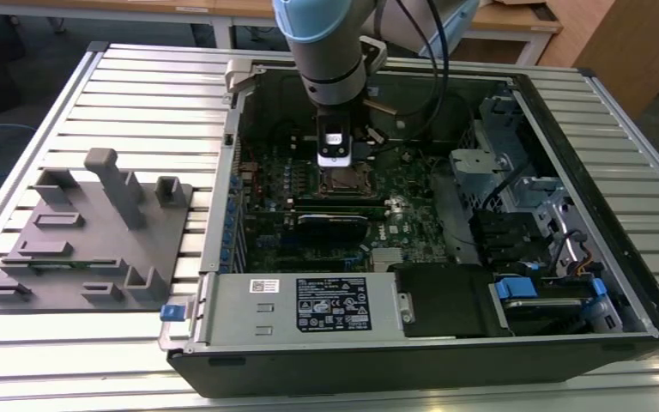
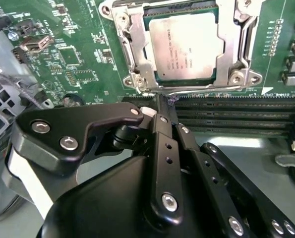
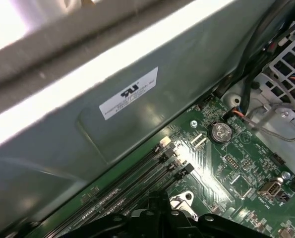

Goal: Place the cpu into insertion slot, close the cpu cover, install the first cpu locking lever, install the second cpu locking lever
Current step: 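Install the first cpu locking lever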

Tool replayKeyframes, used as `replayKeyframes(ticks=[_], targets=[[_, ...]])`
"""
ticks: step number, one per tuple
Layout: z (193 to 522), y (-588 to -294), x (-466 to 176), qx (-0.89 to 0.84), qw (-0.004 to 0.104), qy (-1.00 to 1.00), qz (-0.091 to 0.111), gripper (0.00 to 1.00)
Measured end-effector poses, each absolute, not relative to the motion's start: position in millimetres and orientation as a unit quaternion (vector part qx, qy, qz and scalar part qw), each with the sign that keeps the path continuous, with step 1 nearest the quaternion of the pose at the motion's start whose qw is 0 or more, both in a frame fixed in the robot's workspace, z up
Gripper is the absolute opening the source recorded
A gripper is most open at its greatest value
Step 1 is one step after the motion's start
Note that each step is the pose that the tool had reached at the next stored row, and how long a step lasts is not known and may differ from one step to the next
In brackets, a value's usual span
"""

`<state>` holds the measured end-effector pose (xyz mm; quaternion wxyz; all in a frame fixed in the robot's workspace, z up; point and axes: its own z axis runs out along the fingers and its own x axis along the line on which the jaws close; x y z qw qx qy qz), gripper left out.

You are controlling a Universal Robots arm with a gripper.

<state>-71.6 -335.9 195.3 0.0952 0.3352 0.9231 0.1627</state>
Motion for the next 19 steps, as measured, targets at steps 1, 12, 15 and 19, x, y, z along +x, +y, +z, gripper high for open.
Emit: replayKeyframes(ticks=[1, 12, 15, 19], targets=[[196.9, -335.9, -71.7, 0.335, 0.095, 0.923, 0.163, 0.10], [204.1, -335.9, -71.7, 0.338, 0.096, 0.922, 0.161, 0.10], [204.1, -335.9, -71.7, 0.338, 0.096, 0.922, 0.161, 0.10], [204.1, -335.3, -71.7, 0.336, 0.102, 0.925, 0.144, 0.10]])
